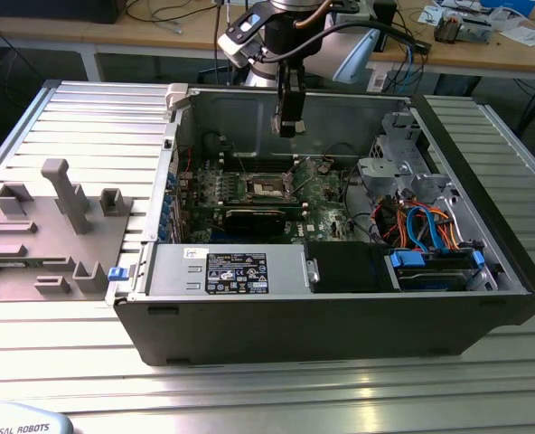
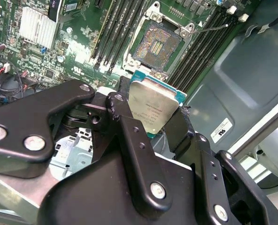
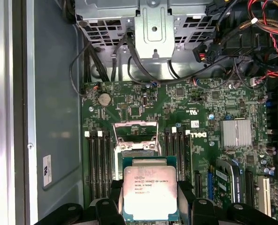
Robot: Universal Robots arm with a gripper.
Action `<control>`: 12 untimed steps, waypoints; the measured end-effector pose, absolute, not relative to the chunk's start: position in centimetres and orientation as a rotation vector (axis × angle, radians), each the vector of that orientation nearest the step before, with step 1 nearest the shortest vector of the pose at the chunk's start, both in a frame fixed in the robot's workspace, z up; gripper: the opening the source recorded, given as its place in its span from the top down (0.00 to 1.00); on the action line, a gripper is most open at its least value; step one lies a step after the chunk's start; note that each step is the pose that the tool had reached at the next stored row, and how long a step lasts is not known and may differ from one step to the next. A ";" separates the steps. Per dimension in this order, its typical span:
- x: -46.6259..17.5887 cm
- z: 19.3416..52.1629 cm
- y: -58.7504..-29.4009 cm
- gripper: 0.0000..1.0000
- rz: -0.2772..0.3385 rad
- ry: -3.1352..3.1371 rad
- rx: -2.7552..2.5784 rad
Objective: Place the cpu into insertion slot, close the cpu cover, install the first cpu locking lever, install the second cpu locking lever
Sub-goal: 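Place the cpu into insertion slot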
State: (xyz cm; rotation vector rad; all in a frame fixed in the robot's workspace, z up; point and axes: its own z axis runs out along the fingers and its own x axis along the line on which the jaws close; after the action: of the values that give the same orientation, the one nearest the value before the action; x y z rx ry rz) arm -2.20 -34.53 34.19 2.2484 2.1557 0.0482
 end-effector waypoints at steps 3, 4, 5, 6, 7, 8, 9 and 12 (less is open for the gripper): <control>-2.2 34.2 -34.5 0.46 0.048 2.144 2.259; -2.2 34.2 -34.5 0.46 0.048 2.142 2.261; -2.2 34.2 -34.5 0.46 0.048 2.141 2.262; -2.2 34.2 -34.5 0.46 0.048 2.139 2.264; -2.2 34.2 -34.5 0.46 0.048 2.138 2.265; -2.2 34.2 -34.5 0.46 0.048 2.136 2.267; -2.2 34.2 -34.5 0.46 0.048 2.133 2.269; -2.2 34.2 -34.5 0.46 0.048 2.127 2.275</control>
State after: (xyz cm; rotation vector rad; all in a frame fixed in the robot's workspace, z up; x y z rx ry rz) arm -2.20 -34.53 34.18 2.2749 2.1271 0.0478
